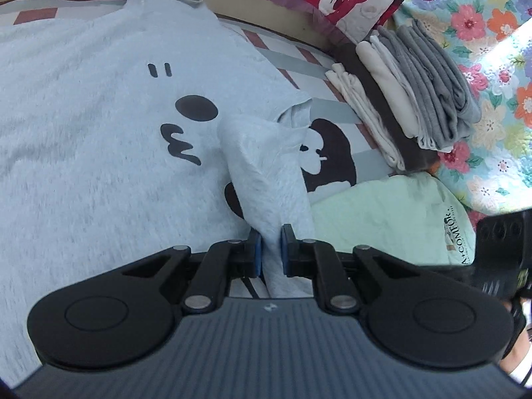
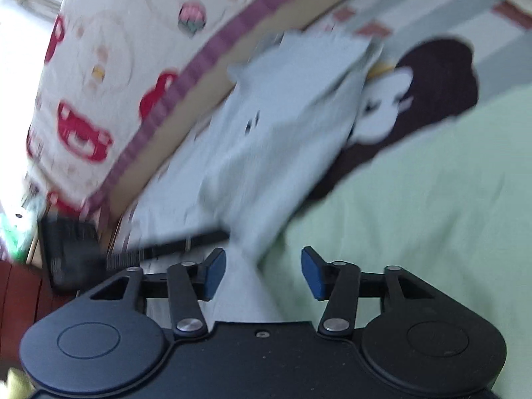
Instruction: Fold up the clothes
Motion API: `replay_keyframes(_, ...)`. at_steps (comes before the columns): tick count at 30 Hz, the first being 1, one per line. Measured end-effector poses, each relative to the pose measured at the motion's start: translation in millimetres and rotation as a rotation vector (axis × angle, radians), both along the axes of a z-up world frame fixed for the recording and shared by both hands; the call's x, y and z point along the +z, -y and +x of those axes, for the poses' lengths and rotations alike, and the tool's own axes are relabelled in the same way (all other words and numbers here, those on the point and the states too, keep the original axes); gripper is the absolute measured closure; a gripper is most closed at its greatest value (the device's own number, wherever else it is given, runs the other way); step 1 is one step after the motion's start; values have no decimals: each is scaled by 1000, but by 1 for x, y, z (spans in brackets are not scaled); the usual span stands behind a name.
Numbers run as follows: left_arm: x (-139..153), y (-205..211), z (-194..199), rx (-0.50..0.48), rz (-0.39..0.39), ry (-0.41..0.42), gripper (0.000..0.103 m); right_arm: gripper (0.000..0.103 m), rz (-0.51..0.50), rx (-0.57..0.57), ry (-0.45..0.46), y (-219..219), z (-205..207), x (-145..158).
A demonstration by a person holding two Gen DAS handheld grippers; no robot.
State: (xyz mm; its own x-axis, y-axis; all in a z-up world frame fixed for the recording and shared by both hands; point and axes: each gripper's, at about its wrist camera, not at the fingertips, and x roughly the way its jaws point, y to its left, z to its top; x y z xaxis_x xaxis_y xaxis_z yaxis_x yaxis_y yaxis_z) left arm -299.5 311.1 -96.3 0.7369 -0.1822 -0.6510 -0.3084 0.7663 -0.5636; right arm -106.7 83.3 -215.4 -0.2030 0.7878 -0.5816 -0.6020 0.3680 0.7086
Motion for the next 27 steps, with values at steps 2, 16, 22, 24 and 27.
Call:
replay_keyframes(2, 3, 1, 1, -6, 1, 13, 92, 42, -13, 63, 16, -2, -11, -3)
replay_keyframes(16, 34, 64, 19, -276, 339, -233, 46, 100, -211, -78, -81, 117, -49, 47)
replay_keyframes(22, 30, 49, -14, -225, 369, -229, 47, 93, -159, -193, -65, 129, -47, 25)
replay_keyframes(24, 36, 37, -24, -167, 332, -181, 46, 75, -53, -201, 18, 112, -32, 33)
replay_keyframes(27, 40, 18, -42, -78, 256, -114, 46, 43, 60, -254, 31, 79, 0, 23)
